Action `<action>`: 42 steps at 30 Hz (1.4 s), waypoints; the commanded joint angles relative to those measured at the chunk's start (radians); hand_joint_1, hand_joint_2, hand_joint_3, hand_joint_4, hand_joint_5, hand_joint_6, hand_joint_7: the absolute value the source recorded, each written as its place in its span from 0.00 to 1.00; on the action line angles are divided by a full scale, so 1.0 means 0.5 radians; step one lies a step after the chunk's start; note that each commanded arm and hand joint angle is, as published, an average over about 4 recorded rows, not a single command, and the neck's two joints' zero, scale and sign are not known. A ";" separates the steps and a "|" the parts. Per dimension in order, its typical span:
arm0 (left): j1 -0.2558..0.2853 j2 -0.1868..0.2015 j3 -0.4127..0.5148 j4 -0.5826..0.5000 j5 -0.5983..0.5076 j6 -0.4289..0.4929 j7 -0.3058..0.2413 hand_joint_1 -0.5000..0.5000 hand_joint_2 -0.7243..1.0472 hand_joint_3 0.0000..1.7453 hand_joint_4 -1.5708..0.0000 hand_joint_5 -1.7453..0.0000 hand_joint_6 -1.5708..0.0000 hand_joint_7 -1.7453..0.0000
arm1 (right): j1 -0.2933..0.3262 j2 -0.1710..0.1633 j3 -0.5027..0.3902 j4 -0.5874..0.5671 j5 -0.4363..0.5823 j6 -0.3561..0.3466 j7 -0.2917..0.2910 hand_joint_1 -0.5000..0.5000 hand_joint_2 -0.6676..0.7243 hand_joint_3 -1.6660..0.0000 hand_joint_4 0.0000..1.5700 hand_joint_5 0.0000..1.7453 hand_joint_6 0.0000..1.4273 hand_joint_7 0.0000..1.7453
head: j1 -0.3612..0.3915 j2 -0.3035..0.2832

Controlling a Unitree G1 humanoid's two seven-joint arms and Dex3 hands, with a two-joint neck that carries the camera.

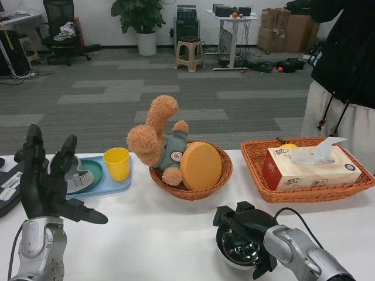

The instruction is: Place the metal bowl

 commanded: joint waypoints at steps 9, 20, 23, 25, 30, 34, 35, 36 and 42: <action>0.028 0.012 0.009 -0.003 -0.015 -0.016 -0.003 0.00 0.00 0.05 0.62 0.94 0.93 0.96 | -0.001 0.042 -0.034 0.061 -0.001 0.066 0.002 0.04 0.20 0.36 0.00 0.75 0.00 0.76 | 0.005 -0.010; 0.031 0.012 0.009 -0.004 -0.015 -0.017 -0.003 0.00 0.00 0.05 0.62 0.94 0.93 0.98 | 0.005 0.048 -0.056 0.063 0.014 0.115 0.024 0.04 0.50 0.80 0.00 0.67 0.00 0.68 | 0.011 -0.011; 0.031 0.012 0.012 -0.002 -0.015 -0.017 -0.003 0.00 0.00 0.05 0.62 0.94 0.93 0.96 | 0.030 0.048 -0.082 0.046 0.022 0.115 0.033 0.04 0.69 0.88 0.00 0.62 0.00 0.66 | 0.010 -0.012; 0.031 0.012 0.013 -0.002 -0.015 -0.017 -0.003 0.00 0.00 0.05 0.62 0.94 0.93 0.96 | 0.046 0.048 -0.102 0.030 0.024 0.115 0.036 0.04 0.82 0.93 0.00 0.61 0.00 0.62 | 0.007 -0.011; 0.030 0.015 0.009 0.000 -0.015 -0.017 -0.003 0.00 0.00 0.05 0.62 0.94 0.93 0.96 | 0.076 0.048 -0.152 -0.019 0.039 0.115 0.038 0.02 0.95 0.95 0.00 0.42 0.00 0.59 | 0.004 -0.014; 0.027 0.015 0.007 0.001 -0.015 -0.017 -0.003 0.00 0.00 0.05 0.62 0.94 0.93 0.96 | 0.102 0.048 -0.195 -0.037 0.163 0.120 0.036 0.04 1.00 1.00 0.00 0.14 0.00 0.50 | 0.005 -0.016; 0.026 0.015 0.007 0.001 -0.015 -0.017 -0.003 0.00 0.00 0.05 0.62 0.94 0.93 0.96 | 0.109 0.048 -0.203 -0.041 0.213 0.122 0.036 0.04 1.00 0.99 0.00 0.12 0.00 0.49 | 0.006 -0.017; 0.025 0.015 0.007 0.001 -0.015 -0.017 -0.003 0.00 0.00 0.05 0.62 0.94 0.93 0.96 | 0.116 0.048 -0.212 -0.045 0.262 0.125 0.036 0.04 1.00 0.99 0.00 0.08 0.00 0.48 | 0.006 -0.017; 0.025 0.015 0.009 0.001 -0.015 -0.020 -0.003 0.00 0.00 0.05 0.62 0.94 0.93 0.96 | 0.146 0.053 -0.272 -0.076 0.441 0.109 -0.002 0.04 1.00 1.00 0.00 0.00 0.00 0.38 | 0.004 -0.017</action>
